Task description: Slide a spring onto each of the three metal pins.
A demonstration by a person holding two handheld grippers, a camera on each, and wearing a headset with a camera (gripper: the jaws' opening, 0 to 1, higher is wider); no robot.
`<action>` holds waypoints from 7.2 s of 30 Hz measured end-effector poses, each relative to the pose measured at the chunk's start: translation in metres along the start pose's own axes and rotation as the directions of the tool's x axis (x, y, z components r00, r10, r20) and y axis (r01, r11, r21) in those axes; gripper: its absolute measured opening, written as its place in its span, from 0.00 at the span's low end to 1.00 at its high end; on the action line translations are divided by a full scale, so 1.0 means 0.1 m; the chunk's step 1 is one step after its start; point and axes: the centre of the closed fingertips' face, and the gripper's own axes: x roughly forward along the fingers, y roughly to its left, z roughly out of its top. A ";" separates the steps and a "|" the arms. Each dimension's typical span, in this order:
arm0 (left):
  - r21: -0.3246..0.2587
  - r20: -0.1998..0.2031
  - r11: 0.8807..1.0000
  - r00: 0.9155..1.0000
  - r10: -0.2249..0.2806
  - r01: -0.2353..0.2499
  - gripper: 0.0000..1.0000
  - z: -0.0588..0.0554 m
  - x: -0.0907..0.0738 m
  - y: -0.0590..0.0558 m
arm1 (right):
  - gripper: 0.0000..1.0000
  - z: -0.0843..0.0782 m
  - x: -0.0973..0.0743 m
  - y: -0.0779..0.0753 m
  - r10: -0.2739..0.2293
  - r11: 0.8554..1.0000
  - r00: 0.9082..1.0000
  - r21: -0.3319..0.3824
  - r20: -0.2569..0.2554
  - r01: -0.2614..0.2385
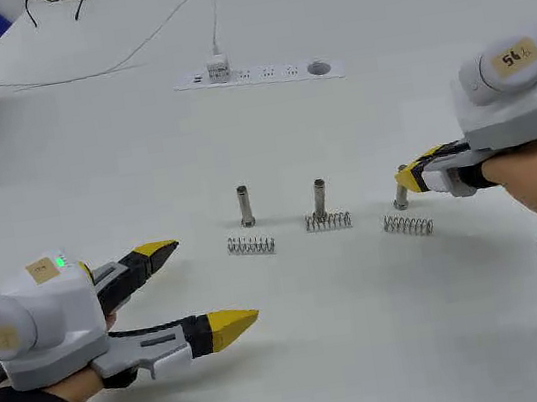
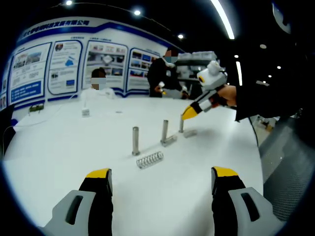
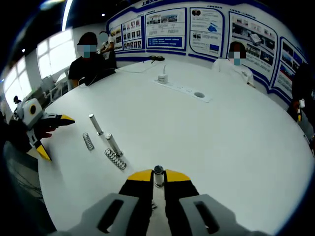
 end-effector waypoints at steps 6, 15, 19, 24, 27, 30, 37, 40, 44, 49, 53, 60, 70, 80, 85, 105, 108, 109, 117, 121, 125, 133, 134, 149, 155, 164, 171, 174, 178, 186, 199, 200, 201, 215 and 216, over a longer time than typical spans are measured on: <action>0.001 -0.004 1.000 1.000 -0.002 0.002 0.84 0.00 0.00 0.00 | 0.09 -0.01 -0.01 0.00 0.000 1.000 1.000 -0.006 0.008 0.000; 0.007 -0.004 1.000 1.000 -0.006 0.006 0.84 0.02 0.01 -0.04 | 0.10 0.03 -0.06 0.00 0.006 1.000 0.999 -0.024 0.031 -0.006; 0.010 -0.002 1.000 1.000 -0.004 0.004 0.84 0.03 0.00 -0.03 | 0.13 0.06 -0.13 0.01 0.011 0.999 0.998 -0.036 0.055 -0.009; 0.013 -0.002 1.000 1.000 -0.002 0.002 0.84 0.04 -0.01 -0.04 | 0.14 0.01 -0.19 0.00 0.030 0.999 0.997 -0.045 0.073 -0.027; 0.016 -0.004 1.000 1.000 -0.003 0.003 0.84 0.05 -0.01 -0.05 | 0.14 -0.07 -0.21 0.01 0.052 0.998 0.996 -0.049 0.073 -0.048; 0.017 -0.003 1.000 1.000 -0.005 0.005 0.84 0.05 -0.01 -0.06 | 0.15 -0.15 -0.22 0.03 0.078 0.995 0.995 -0.063 0.066 -0.074; 0.021 -0.001 1.000 1.000 -0.013 0.013 0.83 0.08 0.01 -0.09 | 0.15 -0.31 -0.20 0.08 0.156 0.982 0.987 -0.117 0.045 -0.150; 0.023 0.002 1.000 1.000 -0.016 0.016 0.83 0.09 0.01 -0.10 | 0.15 -0.38 -0.17 0.11 0.183 0.974 0.983 -0.139 0.028 -0.177; 0.021 0.001 1.000 1.000 -0.016 0.016 0.83 0.09 0.02 -0.10 | 0.15 -0.42 -0.15 0.15 0.214 0.964 0.977 -0.166 0.017 -0.208; 0.018 -0.002 1.000 1.000 -0.018 0.018 0.83 0.08 0.02 -0.11 | 0.15 -0.50 -0.09 0.19 0.232 0.953 0.973 -0.197 -0.017 -0.231; 0.018 -0.002 1.000 1.000 -0.019 0.019 0.83 0.08 0.02 -0.11 | 0.15 -0.53 -0.06 0.22 0.239 0.945 0.970 -0.220 -0.035 -0.240; 0.015 -0.001 1.000 1.000 -0.025 0.025 0.82 0.09 0.02 -0.14 | 0.15 -0.56 -0.06 0.22 0.247 0.938 0.968 -0.238 -0.051 -0.252; 0.012 -0.002 0.999 0.999 -0.040 0.040 0.80 0.09 0.03 -0.18 | 0.14 -0.62 -0.04 0.21 0.242 0.928 0.968 -0.276 -0.070 -0.252; 0.029 -0.021 0.996 0.997 -0.079 0.079 0.78 0.08 0.07 -0.25 | 0.12 -0.57 -0.09 0.24 0.247 0.919 0.967 -0.299 -0.069 -0.256; 0.044 -0.033 0.994 0.994 -0.100 0.102 0.76 0.09 0.09 -0.29 | 0.12 -0.54 -0.14 0.28 0.250 0.912 0.965 -0.316 -0.077 -0.262; 0.118 -0.086 0.965 0.971 -0.225 0.234 0.62 0.17 0.37 -0.50 | 0.11 -0.46 -0.28 0.41 0.269 0.895 0.959 -0.343 -0.090 -0.283; 0.128 -0.094 0.959 0.965 -0.244 0.254 0.61 0.18 0.42 -0.55 | 0.11 -0.43 -0.30 0.45 0.274 0.890 0.957 -0.353 -0.094 -0.289; 0.131 -0.097 0.957 0.964 -0.249 0.260 0.60 0.18 0.44 -0.56 | 0.11 -0.42 -0.30 0.46 0.275 0.889 0.957 -0.355 -0.094 -0.291; 0.155 -0.121 0.939 0.949 -0.291 0.308 0.56 0.19 0.59 -0.65 | 0.11 -0.35 -0.36 0.62 0.309 0.874 0.946 -0.361 -0.103 -0.324; 0.153 -0.126 0.932 0.942 -0.312 0.329 0.51 0.18 0.65 -0.70 | 0.11 -0.33 -0.38 0.73 0.329 0.861 0.938 -0.371 -0.114 -0.347; 0.160 -0.138 0.926 0.936 -0.323 0.343 0.49 0.15 0.70 -0.74 | 0.11 -0.30 -0.40 0.83 0.351 0.849 0.929 -0.378 -0.120 -0.370; 0.187 -0.160 0.914 0.929 -0.333 0.359 0.43 0.13 0.78 -0.81 | 0.11 -0.25 -0.43 0.98 0.385 0.825 0.913 -0.393 -0.135 -0.406; 0.190 -0.161 0.913 0.929 -0.333 0.361 0.42 0.13 0.79 -0.81 | 0.11 -0.25 -0.44 1.00 0.389 0.823 0.911 -0.393 -0.137 -0.410; 0.243 -0.174 0.894 0.923 -0.342 0.377 0.25 0.16 0.89 -0.90 | 0.11 -0.25 -0.45 1.13 0.407 0.796 0.897 -0.415 -0.173 -0.441; 0.260 -0.177 0.884 0.920 -0.351 0.387 0.21 0.17 0.90 -0.93 | 0.11 -0.25 -0.45 1.18 0.410 0.789 0.893 -0.420 -0.185 -0.449; 0.275 -0.183 0.879 0.918 -0.351 0.390 0.14 0.16 0.91 -0.96 | 0.11 -0.21 -0.48 1.23 0.413 0.782 0.893 -0.432 -0.179 -0.449; 0.277 -0.184 0.880 0.920 -0.346 0.387 0.12 0.16 0.92 -0.95 | 0.11 -0.15 -0.48 1.25 0.418 0.780 0.895 -0.442 -0.158 -0.443; 0.276 -0.186 0.879 0.919 -0.348 0.389 0.12 0.16 0.92 -0.96 | 0.11 -0.11 -0.48 1.28 0.422 0.777 0.894 -0.446 -0.153 -0.443; 0.277 -0.189 0.876 0.916 -0.353 0.394 0.12 0.14 0.93 -0.99 | 0.11 -0.08 -0.48 1.33 0.429 0.772 0.891 -0.452 -0.147 -0.446; 0.278 -0.191 0.871 0.912 -0.364 0.406 0.12 0.15 0.93 -1.03 | 0.11 -0.03 -0.47 1.41 0.441 0.762 0.887 -0.466 -0.137 -0.451; 0.270 -0.185 0.870 0.909 -0.374 0.413 0.14 0.16 0.94 -1.07 | 0.11 -0.02 -0.46 1.43 0.441 0.754 0.886 -0.477 -0.144 -0.452; 0.267 -0.182 0.871 0.909 -0.375 0.412 0.15 0.17 0.94 -1.07 | 0.11 -0.02 -0.46 1.42 0.439 0.755 0.887 -0.477 -0.144 -0.451; 0.268 -0.180 0.871 0.909 -0.375 0.412 0.16 0.18 0.93 -1.07 | 0.11 -0.02 -0.46 1.41 0.437 0.756 0.888 -0.477 -0.143 -0.449; 0.252 -0.156 0.885 0.919 -0.362 0.391 0.30 0.25 0.82 -0.97 | 0.11 0.03 -0.52 1.27 0.407 0.775 0.904 -0.475 -0.128 -0.416; 0.251 -0.154 0.886 0.920 -0.360 0.389 0.31 0.25 0.81 -0.96 | 0.11 0.04 -0.52 1.26 0.406 0.776 0.905 -0.475 -0.128 -0.415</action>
